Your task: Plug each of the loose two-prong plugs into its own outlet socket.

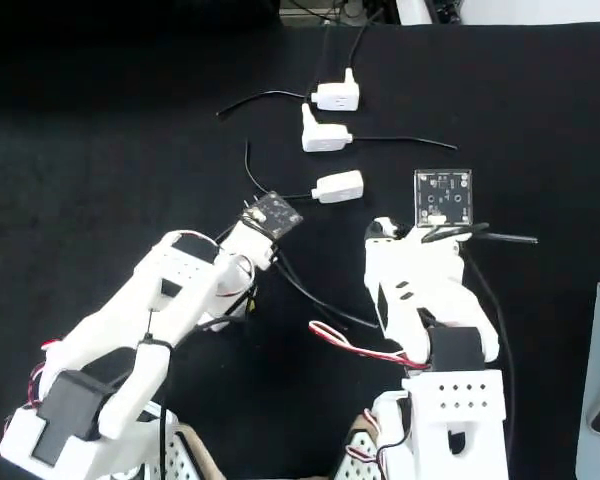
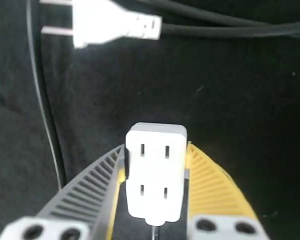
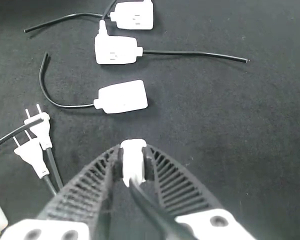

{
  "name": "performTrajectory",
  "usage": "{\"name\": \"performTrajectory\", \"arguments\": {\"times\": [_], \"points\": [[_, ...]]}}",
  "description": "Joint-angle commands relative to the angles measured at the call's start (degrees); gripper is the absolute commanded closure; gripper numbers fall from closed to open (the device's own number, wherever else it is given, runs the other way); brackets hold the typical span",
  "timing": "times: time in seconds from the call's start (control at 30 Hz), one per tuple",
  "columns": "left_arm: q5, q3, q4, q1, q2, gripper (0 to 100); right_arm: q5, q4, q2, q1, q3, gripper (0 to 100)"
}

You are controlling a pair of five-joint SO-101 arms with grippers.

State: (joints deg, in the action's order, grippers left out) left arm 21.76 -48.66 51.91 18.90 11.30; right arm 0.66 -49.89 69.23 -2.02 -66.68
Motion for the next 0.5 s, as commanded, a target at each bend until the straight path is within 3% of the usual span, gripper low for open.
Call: {"name": "performTrajectory", "arguments": {"times": [0.0, 0.33, 0.47], "points": [[-6.2, -1.1, 1.9, -1.3, 1.6, 79, 0.4, 1.1, 1.1, -0.7, 0.6, 98.6], [-6.6, -0.8, 6.7, -1.5, 12.2, 76, 0.4, 1.1, 0.7, -0.7, 0.8, 98.6], [-6.4, -0.9, 9.2, -5.9, 19.3, 76, 0.4, 1.1, 0.7, -2.5, 1.0, 98.6]]}}
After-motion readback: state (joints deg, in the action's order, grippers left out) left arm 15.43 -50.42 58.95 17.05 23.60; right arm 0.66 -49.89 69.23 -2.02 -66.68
